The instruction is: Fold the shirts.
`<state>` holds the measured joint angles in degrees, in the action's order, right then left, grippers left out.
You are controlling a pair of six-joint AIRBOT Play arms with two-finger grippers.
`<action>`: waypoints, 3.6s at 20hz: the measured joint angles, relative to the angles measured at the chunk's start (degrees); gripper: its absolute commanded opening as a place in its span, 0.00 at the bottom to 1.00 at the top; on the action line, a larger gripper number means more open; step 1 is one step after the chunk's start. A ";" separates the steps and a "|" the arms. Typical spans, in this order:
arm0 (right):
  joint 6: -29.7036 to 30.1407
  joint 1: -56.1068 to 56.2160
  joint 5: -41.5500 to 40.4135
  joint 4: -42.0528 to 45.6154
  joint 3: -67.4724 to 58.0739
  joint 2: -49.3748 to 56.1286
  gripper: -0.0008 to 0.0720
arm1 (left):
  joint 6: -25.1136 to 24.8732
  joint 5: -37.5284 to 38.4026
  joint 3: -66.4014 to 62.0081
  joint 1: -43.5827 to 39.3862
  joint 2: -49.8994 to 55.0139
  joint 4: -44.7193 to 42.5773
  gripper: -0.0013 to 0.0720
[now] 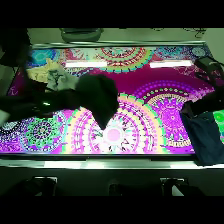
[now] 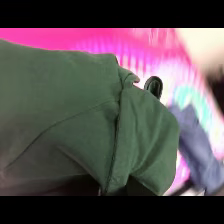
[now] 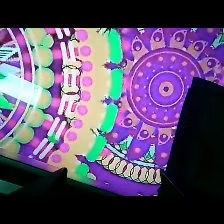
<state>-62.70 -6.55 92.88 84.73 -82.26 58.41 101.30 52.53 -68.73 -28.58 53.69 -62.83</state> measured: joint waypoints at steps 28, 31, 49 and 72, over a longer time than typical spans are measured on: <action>10.27 0.09 -6.38 -28.41 31.12 8.02 0.85 | -11.34 -1.70 23.65 9.11 21.42 16.96 1.00; 10.73 0.09 -8.11 -28.79 31.89 8.04 0.85 | -11.30 -8.04 24.72 7.85 24.06 22.64 0.83; 23.12 10.12 -27.06 -44.24 35.28 24.59 0.05 | -11.67 -14.58 25.16 4.57 28.83 30.01 0.07; 15.78 -3.56 -24.11 -15.91 -9.51 -18.38 0.06 | -12.22 -7.52 -9.57 28.30 -19.74 0.02 0.06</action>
<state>-46.92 -10.11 68.77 68.82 -91.77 40.03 89.08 45.01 -78.30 -0.27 33.95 -62.81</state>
